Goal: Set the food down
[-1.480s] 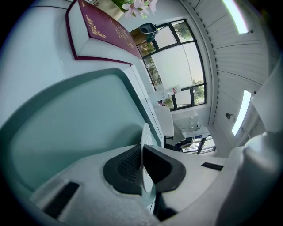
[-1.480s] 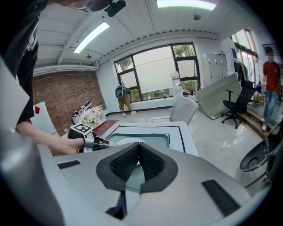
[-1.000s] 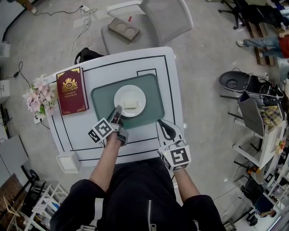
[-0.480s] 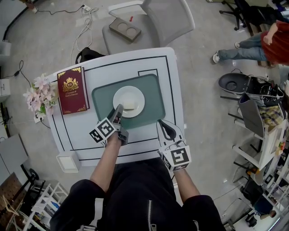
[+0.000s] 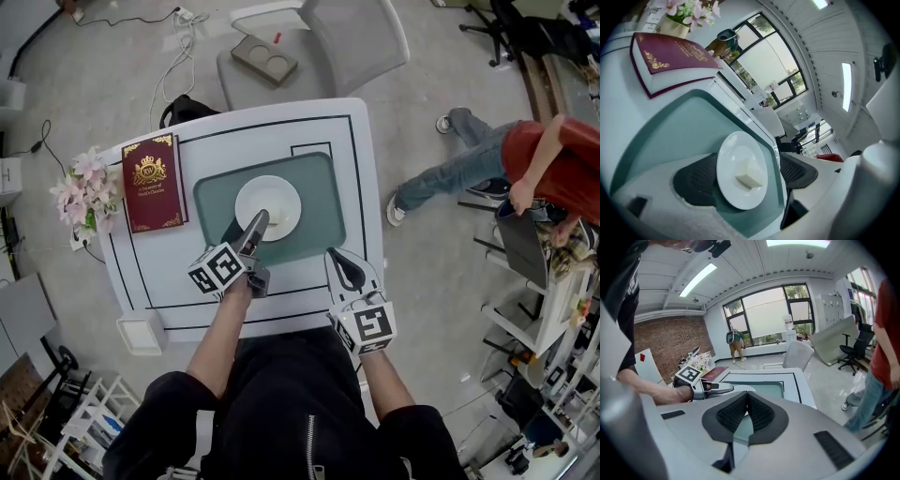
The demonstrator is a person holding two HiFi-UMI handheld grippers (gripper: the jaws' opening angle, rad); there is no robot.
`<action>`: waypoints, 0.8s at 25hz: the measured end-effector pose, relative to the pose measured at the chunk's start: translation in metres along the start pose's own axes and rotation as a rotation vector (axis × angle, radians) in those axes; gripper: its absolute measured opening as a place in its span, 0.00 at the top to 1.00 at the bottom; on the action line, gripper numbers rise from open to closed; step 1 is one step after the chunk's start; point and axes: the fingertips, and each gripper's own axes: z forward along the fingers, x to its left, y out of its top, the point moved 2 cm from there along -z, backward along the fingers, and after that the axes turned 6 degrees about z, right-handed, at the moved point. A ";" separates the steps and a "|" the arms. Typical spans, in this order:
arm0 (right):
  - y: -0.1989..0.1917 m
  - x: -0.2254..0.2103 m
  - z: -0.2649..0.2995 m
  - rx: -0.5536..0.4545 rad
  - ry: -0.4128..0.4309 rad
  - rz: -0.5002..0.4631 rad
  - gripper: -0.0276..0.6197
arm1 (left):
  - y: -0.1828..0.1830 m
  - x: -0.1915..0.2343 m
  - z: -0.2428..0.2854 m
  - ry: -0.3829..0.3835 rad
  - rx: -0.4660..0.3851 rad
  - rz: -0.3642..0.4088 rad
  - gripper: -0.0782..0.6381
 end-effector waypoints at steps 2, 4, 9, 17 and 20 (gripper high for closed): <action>0.000 0.000 0.000 -0.001 0.001 0.000 0.94 | 0.000 -0.004 0.001 0.014 0.014 0.064 0.30; -0.001 0.001 -0.001 -0.002 0.001 0.000 0.94 | -0.002 -0.008 0.002 0.037 0.035 0.142 0.23; -0.003 0.001 -0.003 -0.001 0.002 0.003 0.94 | -0.006 -0.011 0.004 0.050 0.066 0.237 0.16; -0.002 0.005 -0.001 -0.006 0.016 0.000 0.94 | 0.009 -0.008 -0.009 0.058 0.018 0.246 0.16; 0.000 0.012 0.001 -0.009 0.032 -0.008 0.94 | 0.017 -0.012 -0.018 0.034 -0.011 0.249 0.17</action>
